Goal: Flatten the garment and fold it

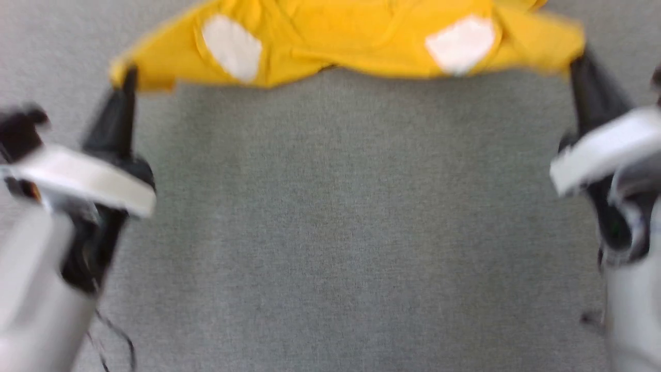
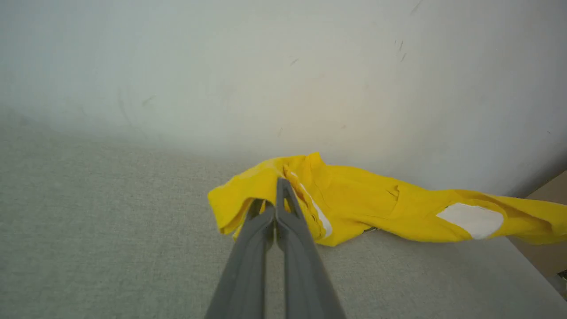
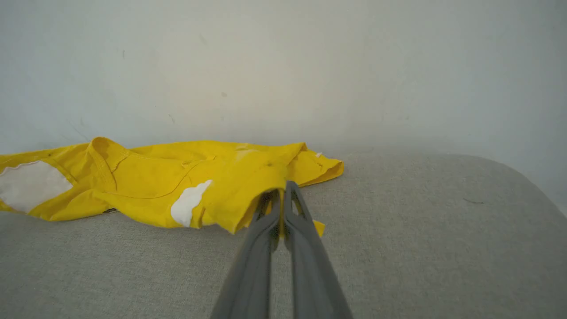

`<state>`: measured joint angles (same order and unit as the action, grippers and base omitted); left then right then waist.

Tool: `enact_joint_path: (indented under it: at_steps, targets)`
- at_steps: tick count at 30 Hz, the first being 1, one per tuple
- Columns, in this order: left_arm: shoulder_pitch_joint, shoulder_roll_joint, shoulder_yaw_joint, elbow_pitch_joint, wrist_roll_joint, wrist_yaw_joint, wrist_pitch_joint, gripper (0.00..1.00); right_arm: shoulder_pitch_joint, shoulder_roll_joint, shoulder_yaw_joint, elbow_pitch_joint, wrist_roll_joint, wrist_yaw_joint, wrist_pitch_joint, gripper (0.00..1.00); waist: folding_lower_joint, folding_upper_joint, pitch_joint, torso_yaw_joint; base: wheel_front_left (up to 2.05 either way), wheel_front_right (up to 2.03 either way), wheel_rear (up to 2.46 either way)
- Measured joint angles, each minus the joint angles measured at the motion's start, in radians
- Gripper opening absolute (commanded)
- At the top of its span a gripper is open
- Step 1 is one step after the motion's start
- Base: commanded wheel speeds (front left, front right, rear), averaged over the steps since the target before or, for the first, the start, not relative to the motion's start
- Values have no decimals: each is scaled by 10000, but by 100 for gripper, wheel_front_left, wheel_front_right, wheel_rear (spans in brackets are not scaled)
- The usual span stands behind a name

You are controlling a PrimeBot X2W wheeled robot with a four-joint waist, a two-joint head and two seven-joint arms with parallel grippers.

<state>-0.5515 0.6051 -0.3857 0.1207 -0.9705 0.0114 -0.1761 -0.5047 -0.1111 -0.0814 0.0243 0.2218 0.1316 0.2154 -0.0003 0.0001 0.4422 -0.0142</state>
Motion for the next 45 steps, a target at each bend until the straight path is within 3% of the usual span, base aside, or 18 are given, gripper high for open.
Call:
enact_joint_path:
  at_steps: [5, 9, 16, 22, 31, 41, 43, 44, 45]
  targets:
    - [1863, 0, -201, -692, -796, 245, 472, 0, 1788, 255, -63, -355, 662, 0, 679, 0, 1, 0, -700, -33, 0, 0, 0]
    - [3368, 347, -617, -1089, -1279, 445, 1379, 0, 3025, 284, -19, -493, 1152, -2, 1432, 0, 1, 0, -1249, -85, 0, 0, 0]
    - [5228, 1120, -1049, -1710, -2090, 757, 2602, 0, 5108, -723, 81, -928, 2291, -2, 3325, 0, 1, -2, -2157, -121, 0, 0, 0]
    - [6597, 1452, -1383, -2600, -2840, 1256, 3444, 0, 6940, -765, -675, -1475, 2961, -2, 4838, 0, 1, -2, -2893, -54, 0, 0, 0]
    - [8262, 1703, -1459, -3475, -3181, 2027, 3239, 0, 8775, -219, -1701, -2337, 2915, -2, 5981, 0, 2, -2, -3806, 36, 0, 0, 0]
    - [9184, 1941, -1028, -4196, -3294, 2403, 2522, 0, 9526, 232, -2253, -3045, 2786, -2, 6537, 0, 3, -2, -4248, 113, 0, 0, 0]
    - [9171, 1925, -907, -4387, -3183, 2399, 2261, 0, 9475, 284, -2332, -3055, 2579, -2, 6222, 49, 3, -2, -4290, 129, 0, 0, 0]
    - [9141, 1902, -872, -4452, -3114, 2385, 2150, 0, 9424, 301, -2341, -3024, 2500, -2, 6107, 93, 3, -2, -4307, 137, 0, 0, 0]
    - [9074, 1866, -859, -4510, -3055, 2345, 2057, 0, 9378, 316, -2301, -2991, 2449, -2, 6063, 100, 3, -2, -4321, 145, 0, 0, 0]
